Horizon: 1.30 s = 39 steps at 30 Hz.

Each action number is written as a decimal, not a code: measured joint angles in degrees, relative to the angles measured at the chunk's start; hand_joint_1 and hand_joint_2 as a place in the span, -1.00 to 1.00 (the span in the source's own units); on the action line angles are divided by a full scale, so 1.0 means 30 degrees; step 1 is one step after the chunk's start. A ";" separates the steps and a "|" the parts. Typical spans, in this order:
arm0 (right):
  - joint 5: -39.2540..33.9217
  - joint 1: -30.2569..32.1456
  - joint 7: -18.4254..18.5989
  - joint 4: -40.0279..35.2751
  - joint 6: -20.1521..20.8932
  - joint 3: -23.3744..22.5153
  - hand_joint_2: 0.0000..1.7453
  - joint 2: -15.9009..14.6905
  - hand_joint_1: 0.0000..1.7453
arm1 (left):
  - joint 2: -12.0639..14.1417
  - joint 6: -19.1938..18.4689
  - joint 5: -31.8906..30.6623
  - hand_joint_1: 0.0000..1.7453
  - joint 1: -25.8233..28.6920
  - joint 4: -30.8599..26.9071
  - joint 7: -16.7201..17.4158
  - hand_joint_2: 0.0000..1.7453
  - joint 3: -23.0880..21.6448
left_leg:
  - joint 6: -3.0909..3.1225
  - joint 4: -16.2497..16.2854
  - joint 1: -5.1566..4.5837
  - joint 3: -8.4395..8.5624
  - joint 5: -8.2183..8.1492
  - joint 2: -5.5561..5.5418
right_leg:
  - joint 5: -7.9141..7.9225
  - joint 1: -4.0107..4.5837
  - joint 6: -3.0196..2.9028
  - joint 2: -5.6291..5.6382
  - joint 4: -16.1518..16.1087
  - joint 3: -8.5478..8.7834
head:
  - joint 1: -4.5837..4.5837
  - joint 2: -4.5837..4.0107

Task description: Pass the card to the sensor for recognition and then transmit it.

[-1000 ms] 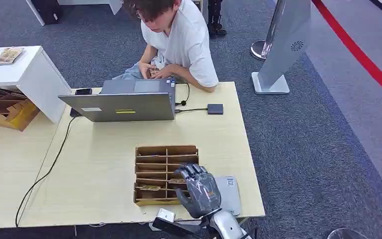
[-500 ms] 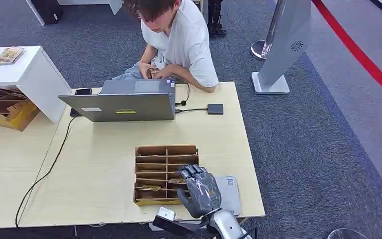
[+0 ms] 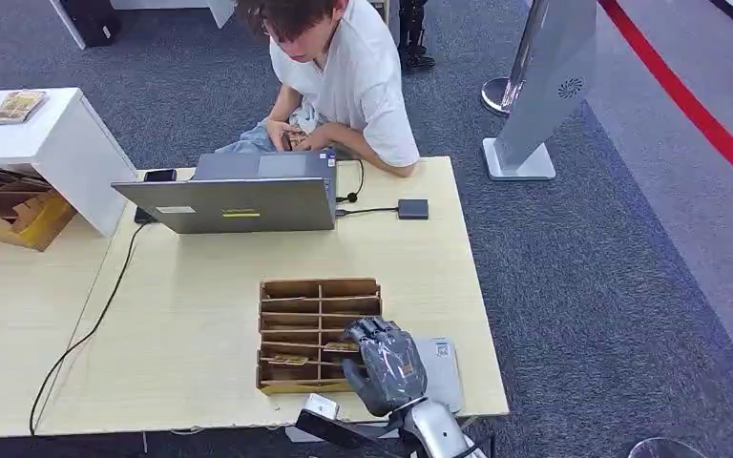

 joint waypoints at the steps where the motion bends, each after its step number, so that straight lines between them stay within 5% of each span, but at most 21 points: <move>1: 0.0000 -0.0001 0.0000 0.0007 0.0000 0.0000 1.00 0.0000 0.04 | 0.0000 0.0000 0.0000 -1.00 0.0000 0.0000 0.0000 1.00 0.0000 | 0.0000 0.0000 0.0000 0.0000 0.0000 0.0000 | 0.0000 0.0000 0.0000 0.0000 0.0000 0.0000 | -0.0007 0.0000; 39: 0.0015 -0.0383 0.0102 0.0816 0.0321 -0.0044 1.00 0.0386 0.08 | 0.0000 -0.0124 -0.0066 -1.00 -0.0038 0.0000 -0.0058 1.00 -0.0036 | 0.0000 0.0000 0.0000 0.0000 0.0000 0.0001 | 0.0000 0.0000 0.0000 0.0000 0.0000 0.0000 | -0.0001 0.0000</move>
